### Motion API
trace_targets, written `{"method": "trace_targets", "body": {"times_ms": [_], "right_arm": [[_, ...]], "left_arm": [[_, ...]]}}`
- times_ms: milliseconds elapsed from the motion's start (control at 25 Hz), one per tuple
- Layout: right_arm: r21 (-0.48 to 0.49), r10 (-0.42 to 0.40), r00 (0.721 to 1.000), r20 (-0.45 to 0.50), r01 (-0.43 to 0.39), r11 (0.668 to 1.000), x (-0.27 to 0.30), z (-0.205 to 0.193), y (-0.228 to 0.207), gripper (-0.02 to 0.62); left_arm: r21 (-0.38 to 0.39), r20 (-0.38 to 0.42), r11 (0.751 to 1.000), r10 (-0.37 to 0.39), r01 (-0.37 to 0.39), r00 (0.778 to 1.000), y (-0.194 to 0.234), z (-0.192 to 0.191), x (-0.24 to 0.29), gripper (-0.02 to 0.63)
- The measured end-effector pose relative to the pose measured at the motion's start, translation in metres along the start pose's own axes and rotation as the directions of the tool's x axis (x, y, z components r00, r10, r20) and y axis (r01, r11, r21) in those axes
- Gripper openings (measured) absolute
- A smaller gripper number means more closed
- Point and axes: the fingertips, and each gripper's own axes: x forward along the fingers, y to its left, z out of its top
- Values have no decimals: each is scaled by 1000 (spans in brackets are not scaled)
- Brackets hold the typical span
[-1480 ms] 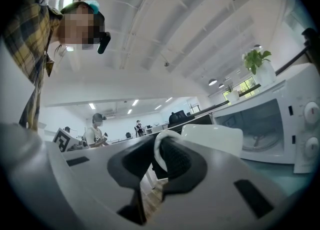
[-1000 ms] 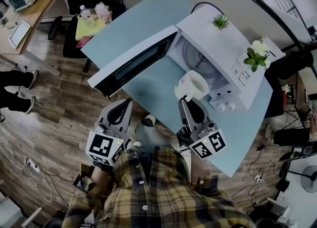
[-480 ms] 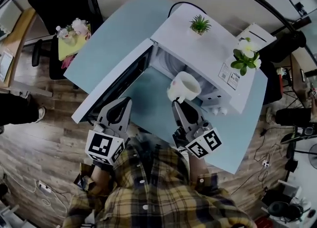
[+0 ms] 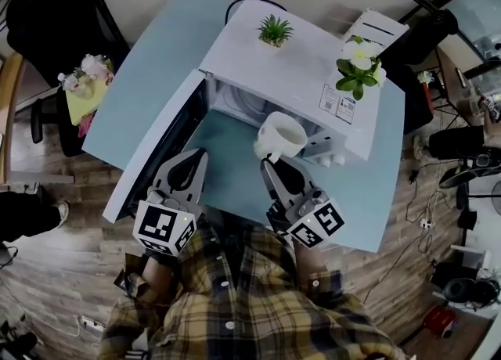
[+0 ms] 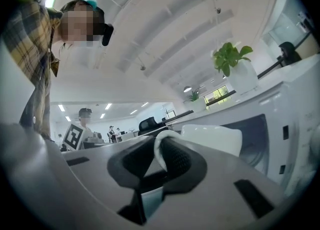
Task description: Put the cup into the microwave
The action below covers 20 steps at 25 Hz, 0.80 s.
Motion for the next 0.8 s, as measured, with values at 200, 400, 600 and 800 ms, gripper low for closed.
{"method": "trace_targets", "body": {"times_ms": [200,400,600,800], "right_arm": [[0,-71,997,17,71,997,-5,4,-8,60],[5,-134,991,23,134,991,-4,6,-17,60],[8,-162,987,18,162,987,1,2,-23,60],[12,-174,985,7,173,985,3,-1,-29,60]], "left_arm": [[14,-15,996,-85,86,996,-4,5,18,-9],[27,-25,987,-155,156,988,-6,13,33,-11],[24,-48,980,-198,199,979,-8,7,44,-10],[29,-61,976,-212,214,975,-7,5,50,-9]]}}
